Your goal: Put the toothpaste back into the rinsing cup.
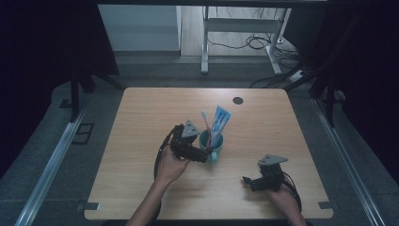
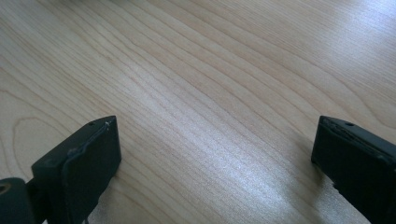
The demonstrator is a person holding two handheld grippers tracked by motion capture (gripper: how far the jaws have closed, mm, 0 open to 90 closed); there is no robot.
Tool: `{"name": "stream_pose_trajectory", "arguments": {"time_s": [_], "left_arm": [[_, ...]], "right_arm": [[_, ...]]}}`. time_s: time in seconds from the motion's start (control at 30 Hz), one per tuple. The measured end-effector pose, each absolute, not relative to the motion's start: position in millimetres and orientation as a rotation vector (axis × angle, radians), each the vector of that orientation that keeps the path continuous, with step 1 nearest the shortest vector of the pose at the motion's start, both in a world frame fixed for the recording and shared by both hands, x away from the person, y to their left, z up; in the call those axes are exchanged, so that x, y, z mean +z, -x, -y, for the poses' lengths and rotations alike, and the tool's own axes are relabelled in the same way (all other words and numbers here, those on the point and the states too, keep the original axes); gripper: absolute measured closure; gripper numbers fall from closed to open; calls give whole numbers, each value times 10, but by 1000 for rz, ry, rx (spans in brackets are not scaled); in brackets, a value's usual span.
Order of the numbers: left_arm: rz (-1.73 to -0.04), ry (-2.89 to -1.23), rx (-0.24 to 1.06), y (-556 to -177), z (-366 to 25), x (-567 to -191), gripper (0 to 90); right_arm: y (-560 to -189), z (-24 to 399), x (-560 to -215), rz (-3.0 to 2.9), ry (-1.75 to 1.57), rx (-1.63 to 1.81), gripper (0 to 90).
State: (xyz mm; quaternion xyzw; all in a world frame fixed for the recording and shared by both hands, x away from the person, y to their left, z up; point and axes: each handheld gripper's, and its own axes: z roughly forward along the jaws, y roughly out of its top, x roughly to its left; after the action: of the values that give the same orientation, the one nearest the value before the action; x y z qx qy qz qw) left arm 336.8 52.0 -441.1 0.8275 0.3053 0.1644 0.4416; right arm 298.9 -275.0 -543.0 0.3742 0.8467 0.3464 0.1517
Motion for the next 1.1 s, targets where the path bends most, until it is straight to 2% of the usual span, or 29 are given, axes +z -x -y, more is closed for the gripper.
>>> {"name": "stream_pose_trajectory", "arguments": {"time_s": [1.1], "left_arm": [[-850, -2033, 418, -3150, -1044, -4625, 0]], "right_arm": [[-2990, 2748, -5432, -2426, -1075, 997, 10]]}}
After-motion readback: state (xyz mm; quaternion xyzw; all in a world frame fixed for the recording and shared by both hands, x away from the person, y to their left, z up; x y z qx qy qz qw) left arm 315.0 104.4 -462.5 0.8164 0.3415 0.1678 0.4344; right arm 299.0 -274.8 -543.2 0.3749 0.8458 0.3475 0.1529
